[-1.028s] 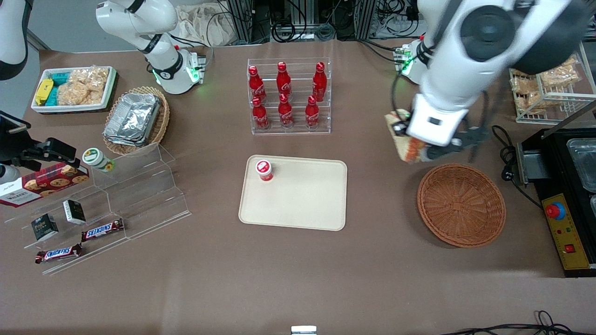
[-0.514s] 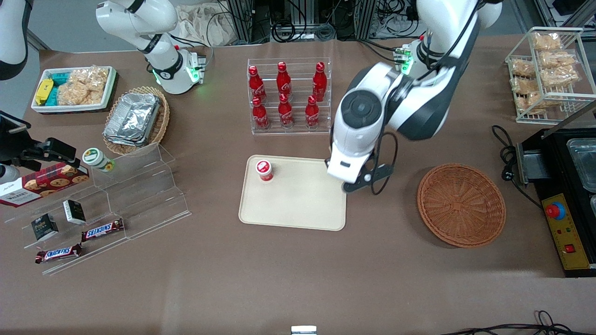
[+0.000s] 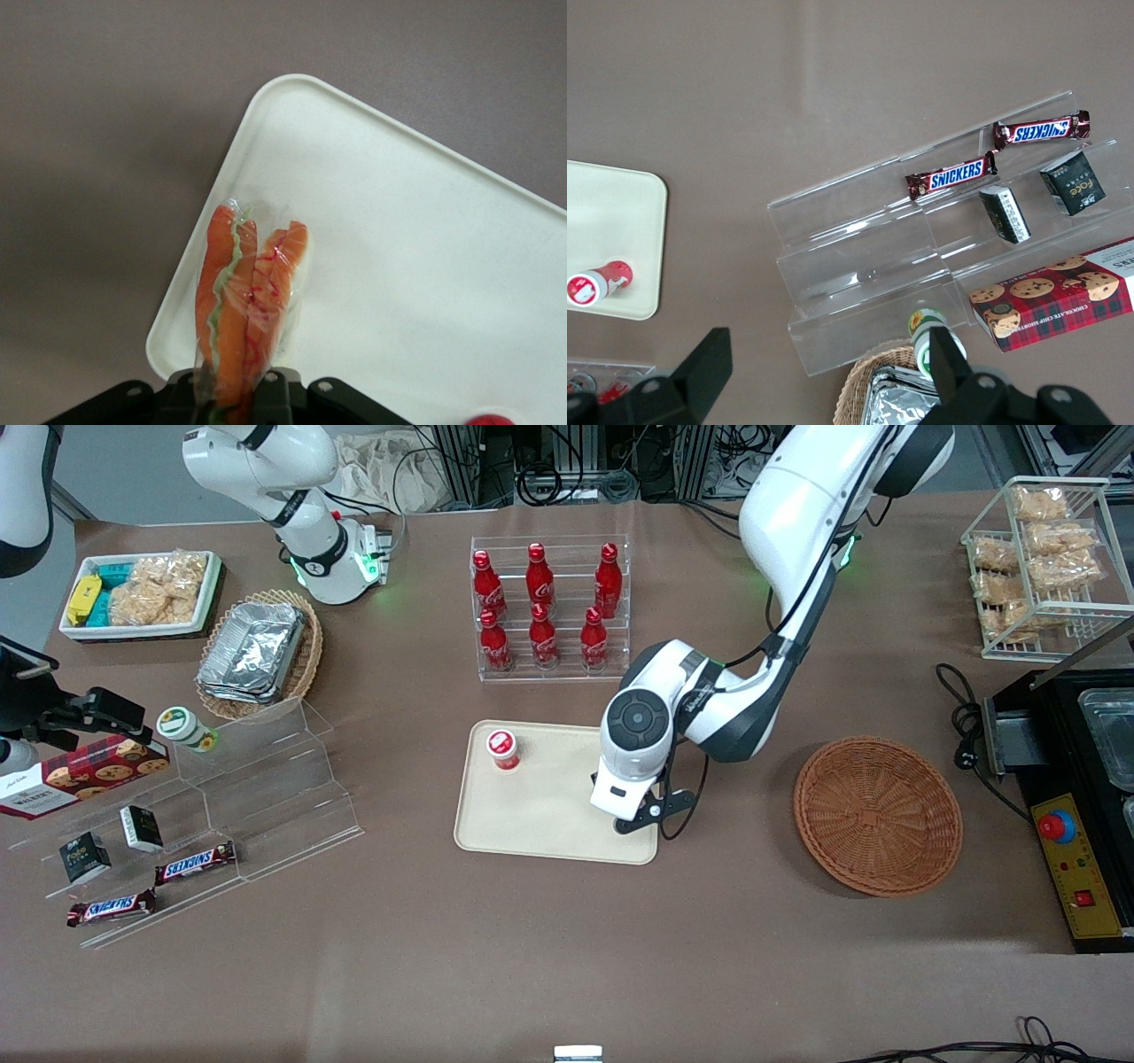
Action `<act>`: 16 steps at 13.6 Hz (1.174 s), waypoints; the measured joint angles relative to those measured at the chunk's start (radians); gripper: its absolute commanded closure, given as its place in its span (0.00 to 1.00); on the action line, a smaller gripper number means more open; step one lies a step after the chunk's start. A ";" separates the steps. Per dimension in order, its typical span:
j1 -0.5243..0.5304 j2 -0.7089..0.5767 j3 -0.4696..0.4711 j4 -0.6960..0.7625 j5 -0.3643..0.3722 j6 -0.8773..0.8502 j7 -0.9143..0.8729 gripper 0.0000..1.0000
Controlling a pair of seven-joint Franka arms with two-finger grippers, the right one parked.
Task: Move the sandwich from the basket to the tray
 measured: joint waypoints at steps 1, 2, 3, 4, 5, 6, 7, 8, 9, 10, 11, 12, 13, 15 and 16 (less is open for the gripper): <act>0.000 0.018 0.001 0.001 0.002 0.011 0.000 0.81; 0.000 0.031 0.002 0.001 0.004 0.019 0.000 0.74; 0.000 0.042 0.002 0.001 0.014 0.029 0.000 0.63; 0.000 0.048 0.003 0.002 0.024 0.037 0.000 0.32; 0.000 0.050 0.003 0.002 0.030 0.039 0.000 0.11; 0.000 0.050 0.003 0.004 0.033 0.039 0.000 0.00; 0.000 0.050 0.003 0.009 0.033 0.040 -0.004 0.00; 0.000 0.048 0.004 0.018 0.034 0.041 -0.019 0.00; 0.000 0.042 0.006 0.031 0.034 0.042 -0.046 0.00; 0.002 0.025 0.009 0.043 0.035 0.042 -0.073 0.00; 0.005 -0.006 0.013 0.053 0.036 0.034 -0.098 0.00; 0.012 -0.050 0.019 0.060 0.036 0.001 -0.119 0.00; 0.025 -0.104 0.024 0.063 0.037 -0.049 -0.131 0.00; 0.068 -0.204 0.028 0.062 0.040 -0.139 -0.137 0.00; 0.097 -0.248 0.029 0.061 0.042 -0.172 -0.137 0.00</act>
